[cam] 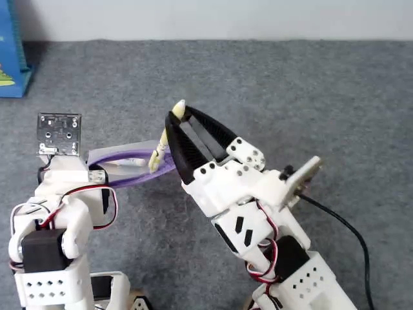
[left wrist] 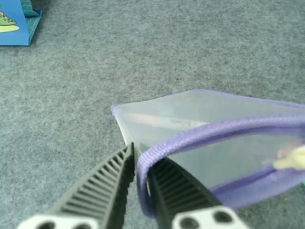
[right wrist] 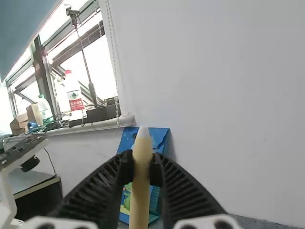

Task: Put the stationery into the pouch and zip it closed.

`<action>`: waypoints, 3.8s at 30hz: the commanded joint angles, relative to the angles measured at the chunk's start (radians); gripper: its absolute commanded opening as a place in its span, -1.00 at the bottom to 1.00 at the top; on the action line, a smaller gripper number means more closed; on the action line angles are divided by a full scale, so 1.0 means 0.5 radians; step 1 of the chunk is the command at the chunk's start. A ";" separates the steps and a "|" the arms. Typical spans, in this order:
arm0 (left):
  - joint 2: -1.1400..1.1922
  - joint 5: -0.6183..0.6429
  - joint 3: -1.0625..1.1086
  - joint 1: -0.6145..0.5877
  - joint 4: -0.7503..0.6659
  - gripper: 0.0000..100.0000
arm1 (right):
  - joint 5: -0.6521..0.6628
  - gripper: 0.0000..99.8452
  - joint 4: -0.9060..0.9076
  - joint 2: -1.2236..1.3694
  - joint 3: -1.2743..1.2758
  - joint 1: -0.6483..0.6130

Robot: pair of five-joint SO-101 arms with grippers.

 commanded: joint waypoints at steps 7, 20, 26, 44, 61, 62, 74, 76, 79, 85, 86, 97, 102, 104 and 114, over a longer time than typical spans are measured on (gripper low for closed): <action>0.009 0.015 -0.011 0.006 -0.012 -0.97 | -0.003 -0.98 -0.474 0.072 0.184 -0.023; 0.009 0.015 -0.011 0.003 -0.009 -0.97 | 0.350 -0.98 -0.532 0.603 0.175 -0.026; 0.009 0.015 -0.011 0.003 -0.009 -0.97 | 0.387 -0.98 -0.219 0.600 0.163 -0.167; 0.009 0.015 -0.011 0.003 -0.009 -0.97 | 0.411 -0.65 0.539 0.063 0.126 -0.265; 0.009 0.015 0.011 0.003 -0.012 -0.97 | 0.233 -0.66 2.180 0.505 -0.516 0.634; 0.009 0.015 0.011 0.003 -0.012 -0.97 | 0.233 -0.66 2.174 0.566 -0.516 0.680; 0.009 0.015 0.011 0.003 -0.009 -0.97 | 0.239 -0.66 2.036 1.610 -0.574 0.760; 0.009 0.015 0.011 0.003 -0.009 -0.97 | 0.239 -0.66 1.969 1.751 -0.623 0.806; 0.009 0.015 0.011 0.003 -0.009 -0.97 | 0.249 -0.66 1.929 1.947 -0.721 0.879; 0.009 0.015 0.011 0.003 -0.009 -0.97 | 0.255 -0.66 1.907 2.282 -0.930 0.901; 0.009 0.015 0.011 0.003 -0.009 -0.97 | 0.255 -0.66 1.910 2.340 -0.964 0.901; 0.009 0.015 0.011 0.003 -0.009 -0.97 | 0.374 -0.99 2.039 2.616 -1.135 0.898; 0.009 0.015 0.011 0.003 -0.009 -0.97 | 0.381 -0.98 2.220 2.328 -1.142 0.891; 0.009 0.015 0.011 0.003 -0.009 -0.97 | 0.381 -0.98 2.312 2.137 -1.142 0.891; 0.009 0.015 0.011 0.003 -0.009 -0.97 | 0.384 -0.98 2.668 1.165 -1.138 0.603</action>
